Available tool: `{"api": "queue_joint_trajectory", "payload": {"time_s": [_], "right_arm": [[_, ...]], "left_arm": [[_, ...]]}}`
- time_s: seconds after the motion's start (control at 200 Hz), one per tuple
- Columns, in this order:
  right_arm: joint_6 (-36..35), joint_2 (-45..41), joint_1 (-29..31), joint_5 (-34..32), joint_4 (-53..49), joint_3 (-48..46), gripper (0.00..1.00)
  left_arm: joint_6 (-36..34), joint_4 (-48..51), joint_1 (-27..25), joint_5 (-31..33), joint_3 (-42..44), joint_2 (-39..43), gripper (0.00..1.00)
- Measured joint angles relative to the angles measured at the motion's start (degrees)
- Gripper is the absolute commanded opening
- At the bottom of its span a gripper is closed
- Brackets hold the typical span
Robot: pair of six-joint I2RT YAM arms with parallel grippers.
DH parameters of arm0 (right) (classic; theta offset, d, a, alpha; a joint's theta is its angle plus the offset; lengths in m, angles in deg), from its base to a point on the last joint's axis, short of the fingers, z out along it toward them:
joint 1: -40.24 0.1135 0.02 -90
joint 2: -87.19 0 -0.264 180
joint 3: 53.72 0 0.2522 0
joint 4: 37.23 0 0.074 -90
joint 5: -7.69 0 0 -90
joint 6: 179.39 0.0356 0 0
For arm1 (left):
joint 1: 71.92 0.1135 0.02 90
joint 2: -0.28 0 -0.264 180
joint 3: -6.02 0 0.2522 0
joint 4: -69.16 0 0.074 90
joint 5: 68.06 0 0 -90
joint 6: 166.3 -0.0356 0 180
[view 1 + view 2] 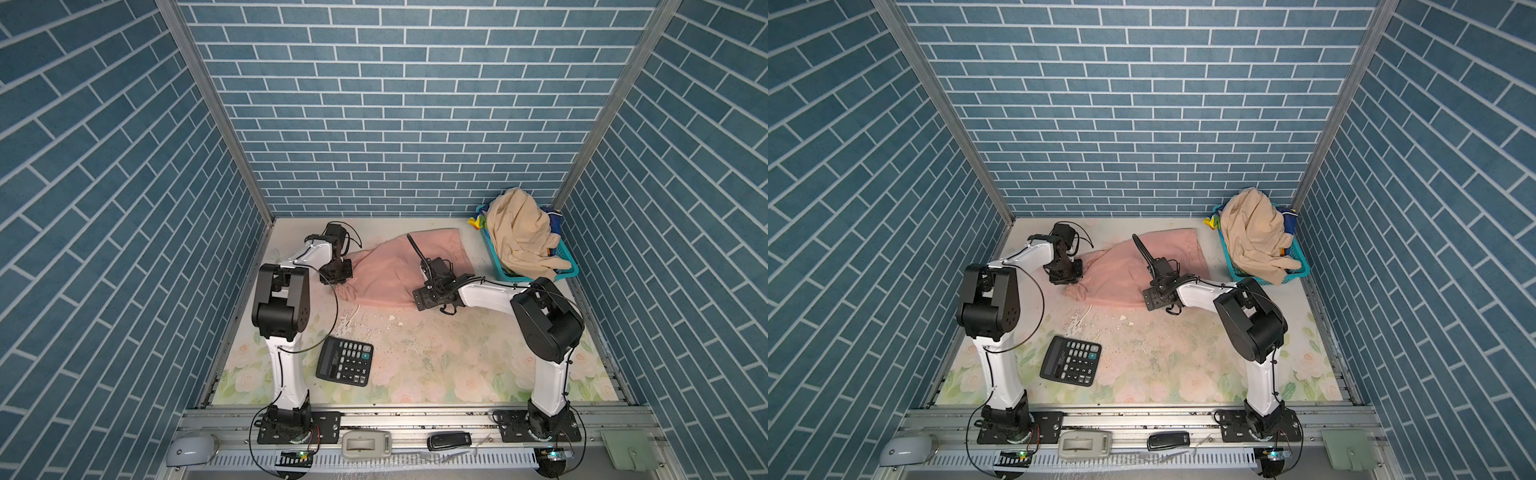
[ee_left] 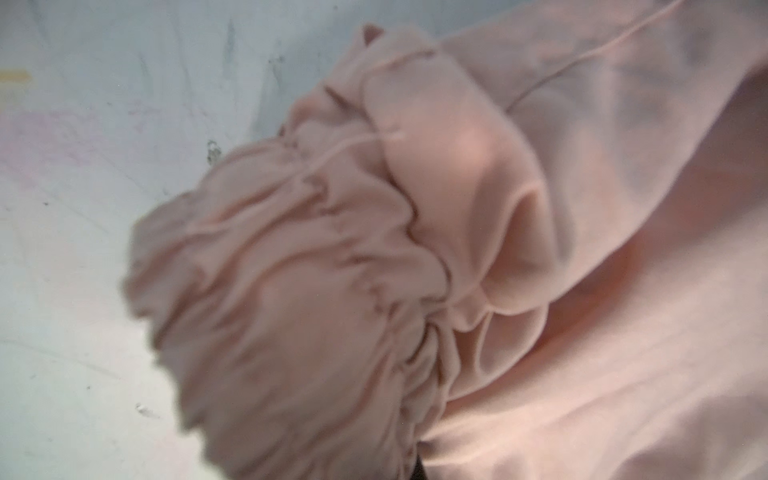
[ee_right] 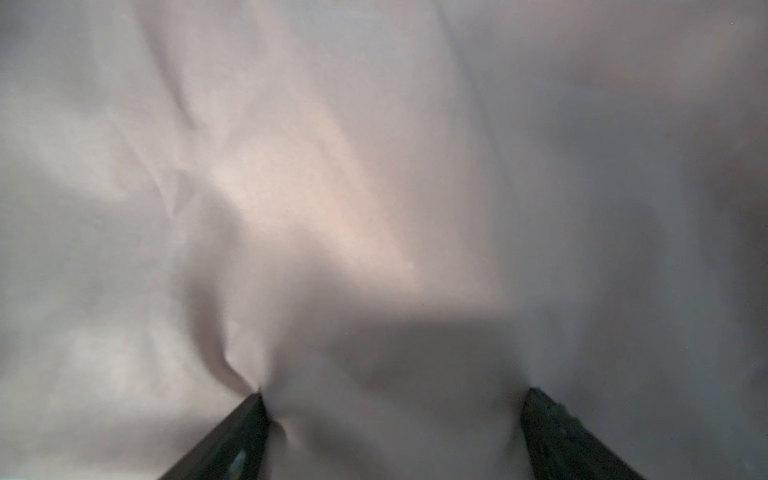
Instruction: Fold and stack the shorts
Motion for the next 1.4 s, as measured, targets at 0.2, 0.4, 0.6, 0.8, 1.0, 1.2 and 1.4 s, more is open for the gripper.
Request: {"api": "queue_joint_trajectory", "payload": {"time_s": [0.2,0.4,0.6,0.8,1.0,1.2,1.4], "right_arm": [[-0.02,-2.56,-0.20,5.40,-3.45,-0.63,0.98],[0.39,-10.29,-1.70,11.93,-8.35,-1.44,0.98],[2.78,-12.44,-11.65,15.61,-10.29,0.48,0.99],[5.44,-6.16,-16.63,18.10,-11.28,3.82,0.96],[9.88,0.28,-16.90,23.87,-8.81,7.87,0.87],[13.99,6.38,-16.90,27.80,-4.92,12.20,0.74],[16.85,10.45,-16.52,29.73,-2.67,16.22,0.54]], "left_arm": [[-2.51,4.04,-0.15,2.75,-2.23,0.81,0.00],[-5.55,9.07,-0.15,8.85,-4.96,2.84,0.00],[-8.11,13.84,-0.15,14.93,-9.64,6.08,0.00],[-9.68,17.55,-0.15,18.78,-13.38,8.48,0.00],[-11.52,21.31,-0.17,22.40,-16.31,8.50,0.00],[-12.35,24.63,-1.20,25.00,-21.18,8.02,0.00],[-12.87,27.89,-4.76,27.98,-28.06,3.78,0.00]]}}
